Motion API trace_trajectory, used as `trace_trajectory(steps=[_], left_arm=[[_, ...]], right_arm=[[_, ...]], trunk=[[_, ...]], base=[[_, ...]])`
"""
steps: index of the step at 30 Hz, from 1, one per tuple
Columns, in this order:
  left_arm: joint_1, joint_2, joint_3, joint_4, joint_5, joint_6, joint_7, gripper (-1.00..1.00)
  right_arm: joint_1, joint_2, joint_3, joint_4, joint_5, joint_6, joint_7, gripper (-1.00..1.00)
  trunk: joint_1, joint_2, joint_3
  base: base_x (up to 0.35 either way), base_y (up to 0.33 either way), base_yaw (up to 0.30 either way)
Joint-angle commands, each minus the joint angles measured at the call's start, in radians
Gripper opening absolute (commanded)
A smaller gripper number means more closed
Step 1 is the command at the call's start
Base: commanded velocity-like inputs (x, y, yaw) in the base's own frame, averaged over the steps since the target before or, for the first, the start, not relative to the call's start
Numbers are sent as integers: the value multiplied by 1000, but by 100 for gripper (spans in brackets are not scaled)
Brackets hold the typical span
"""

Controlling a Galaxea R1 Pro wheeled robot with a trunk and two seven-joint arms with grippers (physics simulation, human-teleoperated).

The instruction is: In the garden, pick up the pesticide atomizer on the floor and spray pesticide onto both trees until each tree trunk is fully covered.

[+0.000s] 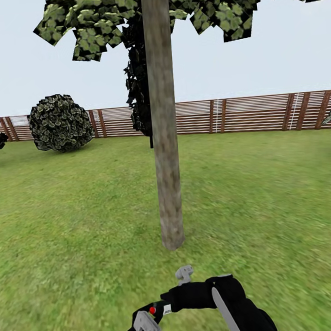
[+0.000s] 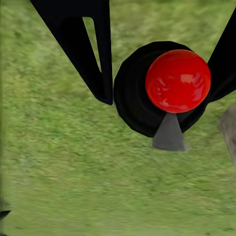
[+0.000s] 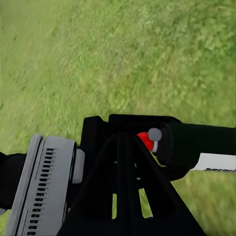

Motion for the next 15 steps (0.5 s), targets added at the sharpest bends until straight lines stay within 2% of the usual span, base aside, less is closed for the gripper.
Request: trace_trajectory(steps=[1, 15], left_arm=[[0, 1, -3, -1, -1, -5, 0, -100], [1, 2, -6, -23, 1, -4, 1, -100]], right_arm=[[0, 0, 0, 1, -10, 8, -5, -100], [0, 0, 0, 7, -10, 8, -4, -100]], trunk=[[0, -1, 0], [0, -1, 0]], base=[[0, 0, 0], [0, 0, 0]])
